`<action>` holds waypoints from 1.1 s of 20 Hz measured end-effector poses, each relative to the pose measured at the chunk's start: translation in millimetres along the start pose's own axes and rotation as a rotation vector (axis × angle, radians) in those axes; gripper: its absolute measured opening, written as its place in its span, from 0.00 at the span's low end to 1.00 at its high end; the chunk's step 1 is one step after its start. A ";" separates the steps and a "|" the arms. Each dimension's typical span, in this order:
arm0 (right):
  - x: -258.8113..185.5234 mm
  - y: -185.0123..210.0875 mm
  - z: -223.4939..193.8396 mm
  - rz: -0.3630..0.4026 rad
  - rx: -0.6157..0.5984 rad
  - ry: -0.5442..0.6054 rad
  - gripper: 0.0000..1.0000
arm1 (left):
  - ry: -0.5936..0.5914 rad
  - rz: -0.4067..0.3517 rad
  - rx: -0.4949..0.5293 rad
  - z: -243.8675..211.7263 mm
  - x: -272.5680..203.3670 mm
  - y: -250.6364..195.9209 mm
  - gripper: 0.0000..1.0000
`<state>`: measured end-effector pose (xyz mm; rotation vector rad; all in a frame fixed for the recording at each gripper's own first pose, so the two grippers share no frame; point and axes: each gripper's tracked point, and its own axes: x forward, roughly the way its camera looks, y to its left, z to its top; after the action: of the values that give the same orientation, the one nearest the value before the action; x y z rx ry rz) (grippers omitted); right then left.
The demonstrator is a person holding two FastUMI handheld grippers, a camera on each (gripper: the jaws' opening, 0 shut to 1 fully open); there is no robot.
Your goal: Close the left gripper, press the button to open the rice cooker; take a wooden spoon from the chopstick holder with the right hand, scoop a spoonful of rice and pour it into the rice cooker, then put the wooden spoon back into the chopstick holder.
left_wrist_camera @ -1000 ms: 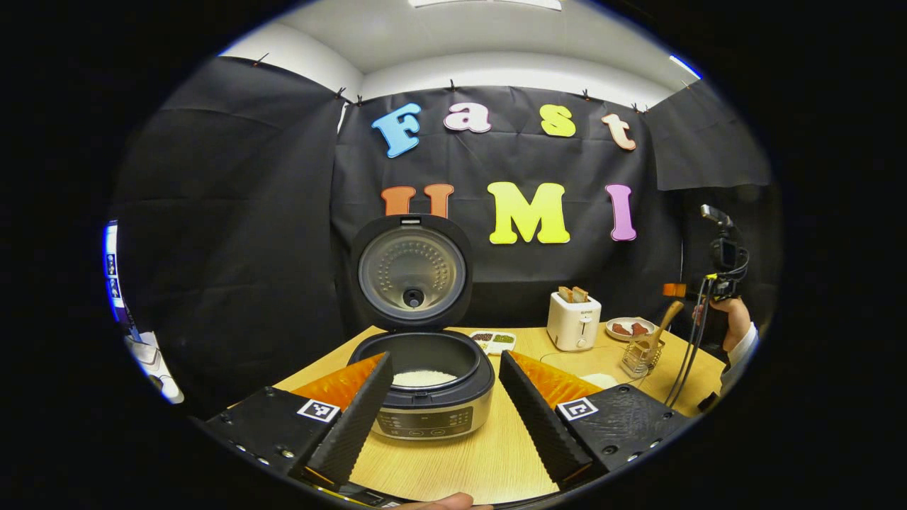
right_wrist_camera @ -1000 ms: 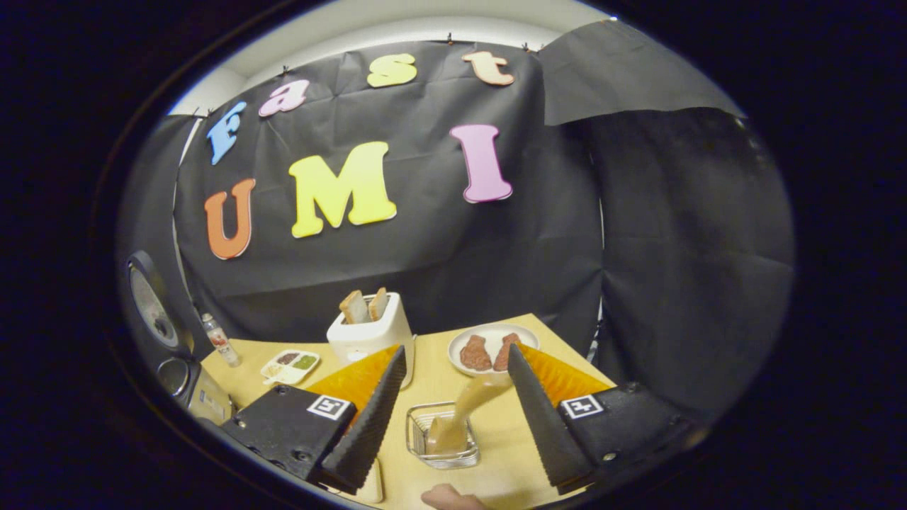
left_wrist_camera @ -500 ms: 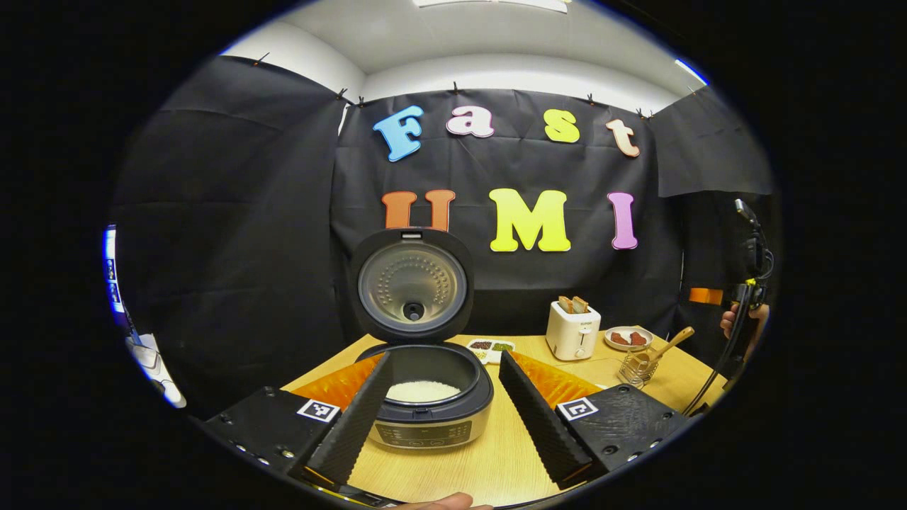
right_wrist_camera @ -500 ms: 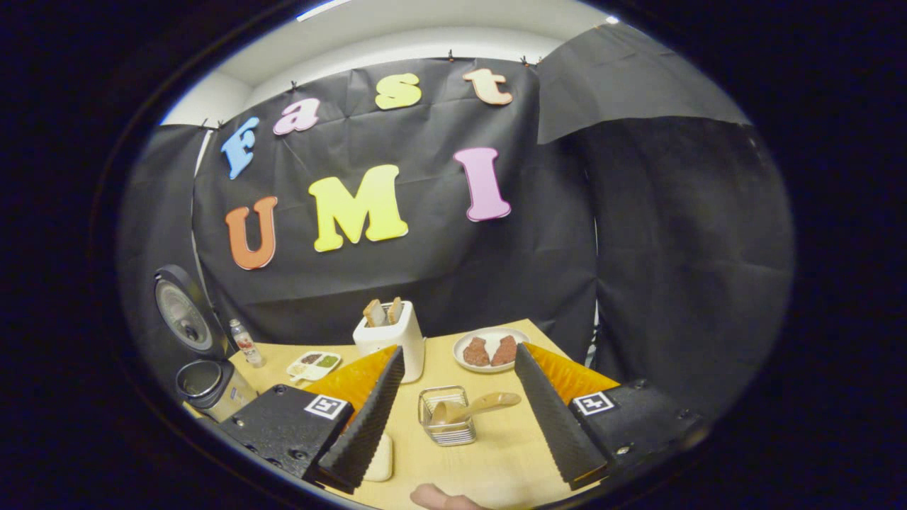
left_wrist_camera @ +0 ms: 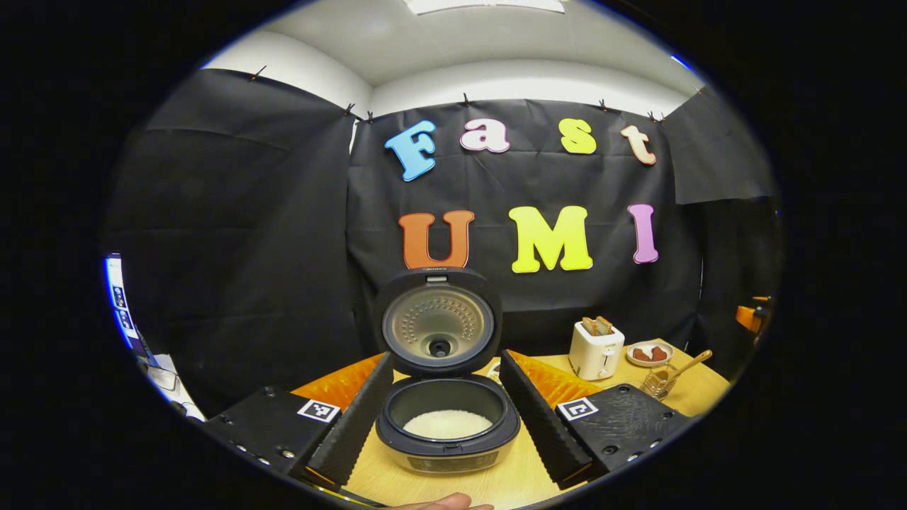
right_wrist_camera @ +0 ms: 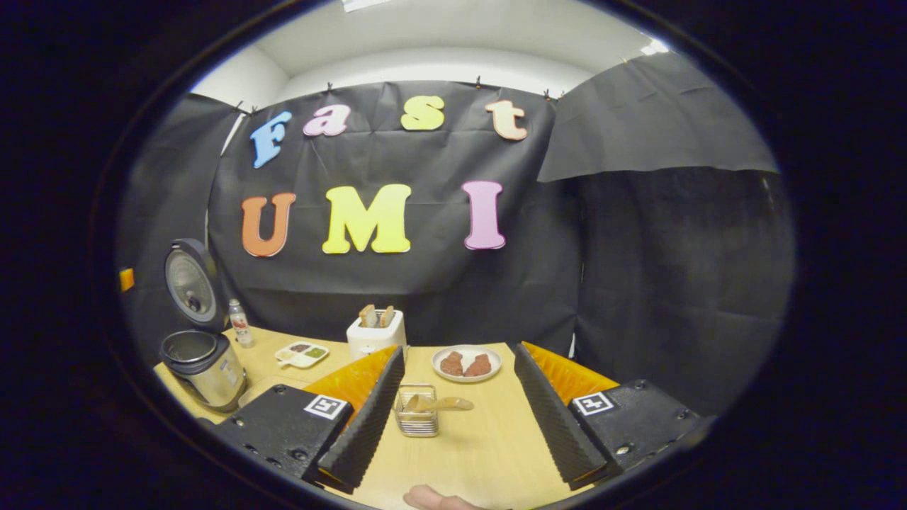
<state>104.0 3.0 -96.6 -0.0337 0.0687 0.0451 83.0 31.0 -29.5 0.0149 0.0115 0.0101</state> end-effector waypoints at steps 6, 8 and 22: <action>-25.9 0.7 -17.5 0.032 -0.055 0.007 0.94 | -0.035 -0.018 0.068 38.3 41.7 -4.0 0.96; -34.1 2.8 -23.5 0.045 -0.051 0.008 0.95 | -0.045 -0.018 0.121 47.6 57.4 -8.0 0.96; -60.1 -24.7 -17.4 0.033 0.149 -0.146 1.00 | -0.077 0.034 -0.039 74.1 204.6 30.9 0.95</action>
<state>44.0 -25.0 -108.9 0.1198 -0.0732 0.0752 288.2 62.8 42.7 -0.0235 -0.0660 0.0433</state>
